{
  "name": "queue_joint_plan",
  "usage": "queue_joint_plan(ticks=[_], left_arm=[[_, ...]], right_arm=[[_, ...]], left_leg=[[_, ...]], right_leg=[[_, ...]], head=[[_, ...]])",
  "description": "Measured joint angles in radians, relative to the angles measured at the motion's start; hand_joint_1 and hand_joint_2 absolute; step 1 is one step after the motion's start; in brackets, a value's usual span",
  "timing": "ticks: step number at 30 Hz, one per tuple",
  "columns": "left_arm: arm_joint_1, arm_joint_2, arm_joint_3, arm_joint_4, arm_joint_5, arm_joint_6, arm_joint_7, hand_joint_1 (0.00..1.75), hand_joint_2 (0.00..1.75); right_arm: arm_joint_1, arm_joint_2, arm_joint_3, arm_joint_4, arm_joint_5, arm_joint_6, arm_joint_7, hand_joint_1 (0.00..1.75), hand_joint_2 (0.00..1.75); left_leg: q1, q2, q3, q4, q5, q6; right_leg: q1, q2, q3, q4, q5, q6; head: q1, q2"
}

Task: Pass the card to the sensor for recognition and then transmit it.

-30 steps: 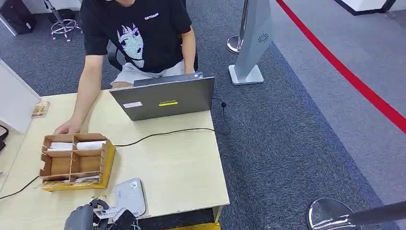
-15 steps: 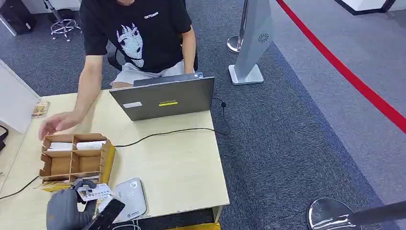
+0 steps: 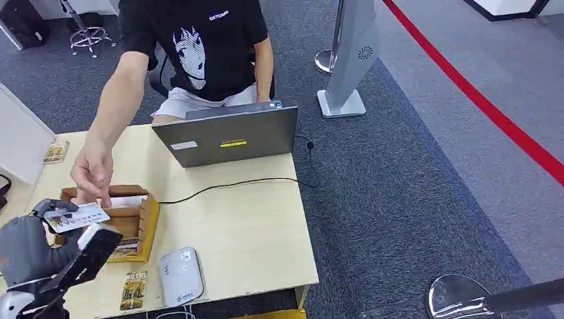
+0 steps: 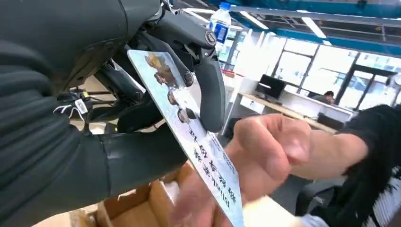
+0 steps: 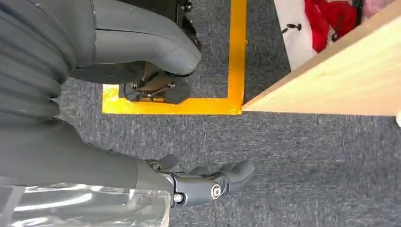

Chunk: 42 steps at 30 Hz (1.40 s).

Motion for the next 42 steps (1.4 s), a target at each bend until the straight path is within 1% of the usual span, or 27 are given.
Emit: queue_joint_plan(ticks=[5,10,11,12,17,19,20,22,26,28,29,30,31,33,35,36,38,42], left_arm=[[-0.039,0.013,0.03,0.024,0.008,-0.003,0.001,1.75,1.75],[-0.054,0.016,0.039,0.039,0.024,-0.003,-0.001,1.75,1.75],[-0.056,0.016,0.04,0.043,0.026,-0.003,-0.002,0.28,1.75],[-0.057,0.016,0.04,0.047,0.03,-0.003,-0.003,0.0,1.75],[-0.053,0.014,0.042,0.048,0.078,-0.006,-0.019,0.0,1.75],[-0.043,0.014,0.042,0.047,0.104,-0.02,-0.03,0.0,1.75],[-0.033,0.015,0.042,0.041,0.124,-0.039,-0.037,0.0,1.75],[-0.006,0.021,0.042,0.015,0.151,-0.08,-0.055,0.0,1.75],[0.04,0.035,0.042,-0.031,0.155,-0.098,-0.076,0.0,1.75],[0.071,0.045,0.042,-0.064,0.145,-0.101,-0.101,0.0,1.75],[0.086,0.054,0.042,-0.082,0.14,-0.114,-0.117,0.0,1.75],[0.101,0.068,0.039,-0.095,0.142,-0.132,-0.132,0.0,1.75],[0.117,0.095,0.035,-0.11,0.148,-0.153,-0.153,0.0,1.75],[0.145,0.158,0.029,-0.126,0.147,-0.181,-0.181,0.0,1.75],[0.166,0.224,0.029,-0.131,0.12,-0.2,-0.191,0.0,1.75],[0.174,0.249,0.029,-0.131,0.104,-0.208,-0.19,0.0,1.75],[0.187,0.3,0.028,-0.131,0.039,-0.217,-0.164,0.0,1.75],[0.201,0.409,0.024,-0.131,-0.07,-0.219,-0.128,0.0,1.75]], right_arm=[[-0.008,0.0,0.0,0.018,0.009,0.002,0.0,0.0,1.75],[-0.012,0.0,-0.001,0.03,0.016,0.003,0.0,0.0,1.75],[-0.012,0.0,-0.001,0.033,0.016,0.003,0.0,0.0,1.75],[-0.014,0.0,-0.001,0.036,0.016,0.003,0.0,0.0,1.75],[-0.015,0.0,-0.002,0.04,0.011,0.01,-0.001,0.0,1.75],[-0.014,0.0,-0.002,0.04,0.006,0.011,0.0,0.0,1.75],[-0.014,0.0,-0.002,0.04,-0.008,0.011,0.0,0.0,1.75],[-0.012,0.0,-0.003,0.038,-0.036,0.009,0.002,0.0,1.75],[-0.008,0.0,-0.004,0.033,-0.045,0.008,0.008,0.0,1.75],[-0.006,0.0,-0.004,0.031,-0.054,0.007,0.008,0.0,1.75],[-0.004,0.0,-0.005,0.03,-0.061,0.005,0.006,0.0,1.75],[-0.004,0.0,-0.005,0.031,-0.063,0.0,0.002,0.0,1.75],[-0.004,0.0,-0.007,0.031,-0.067,-0.004,-0.006,0.0,1.75],[-0.005,0.0,-0.016,0.031,-0.073,-0.004,-0.02,0.0,1.75],[-0.01,0.0,-0.032,0.033,-0.071,-0.001,-0.032,0.0,1.75],[-0.012,0.0,-0.037,0.034,-0.068,0.002,-0.038,0.0,1.75],[-0.02,0.0,-0.052,0.041,-0.036,0.023,-0.063,0.0,1.75],[-0.057,-0.005,-0.135,0.093,0.064,0.08,-0.149,0.0,1.75]], left_leg=[[0.0,0.0,0.0,0.0,0.0,0.0],[0.0,0.001,0.0,0.0,0.0,0.0],[0.0,0.001,0.0,0.0,0.0,0.0],[0.0,0.001,0.0,0.0,0.0,0.0],[0.0,0.0,-0.001,0.0,0.0,0.0],[0.0,0.0,-0.001,0.0,0.0,0.0],[0.0,0.0,-0.001,0.0,0.0,0.0],[0.0,0.001,-0.001,0.0,0.0,0.0],[0.0,0.0,-0.001,0.0,0.0,0.0],[0.0,0.001,-0.001,0.0,0.0,0.0],[0.0,0.001,-0.001,0.0,0.0,0.0],[0.0,0.001,-0.001,0.0,0.0,0.0],[0.0,0.001,-0.001,0.0,0.0,0.0],[0.0,0.001,-0.001,0.0,-0.001,0.0],[0.001,0.001,-0.001,0.0,-0.001,0.0],[0.001,0.001,-0.001,0.0,-0.001,0.0],[0.001,0.0,-0.001,0.0,0.0,-0.001],[0.001,0.0,-0.001,0.0,0.0,-0.001]], right_leg=[[0.0,0.0,0.0,0.0,0.0,0.0],[0.0,0.001,-0.001,0.0,0.0,0.0],[0.0,0.001,-0.001,0.0,0.0,0.0],[0.0,0.001,-0.001,0.0,0.0,0.0],[0.0,0.001,-0.001,0.0,0.0,0.0],[0.0,0.001,-0.001,0.0,0.0,0.0],[0.0,0.001,-0.001,0.0,0.0,0.0],[0.0,0.001,-0.001,0.0,0.0,0.0],[0.0,0.001,-0.001,0.0,0.0,0.0],[0.0,0.001,-0.001,0.0,0.0,0.0],[0.0,0.001,-0.001,0.0,0.0,0.0],[0.0,0.001,-0.001,0.0,-0.001,0.0],[0.0,0.001,-0.001,0.0,-0.001,0.0],[0.0,0.001,-0.001,0.0,-0.001,0.0],[0.0,0.001,-0.001,0.0,-0.001,0.0],[0.0,0.001,-0.001,0.0,-0.001,0.0],[0.001,0.001,-0.001,0.0,-0.001,-0.001],[0.001,0.001,0.0,0.0,-0.001,-0.001]], head=[[0.0,0.0],[0.0,0.0],[0.0,0.0],[0.0,0.0],[0.0,0.0],[0.0,0.0],[0.0,0.0],[0.0,0.0],[0.001,0.0],[0.0,0.0],[0.0,0.0],[0.001,0.0],[0.0,0.0],[0.0,0.0],[0.0,0.0],[0.0,0.0],[0.0,0.0],[0.001,0.0]])
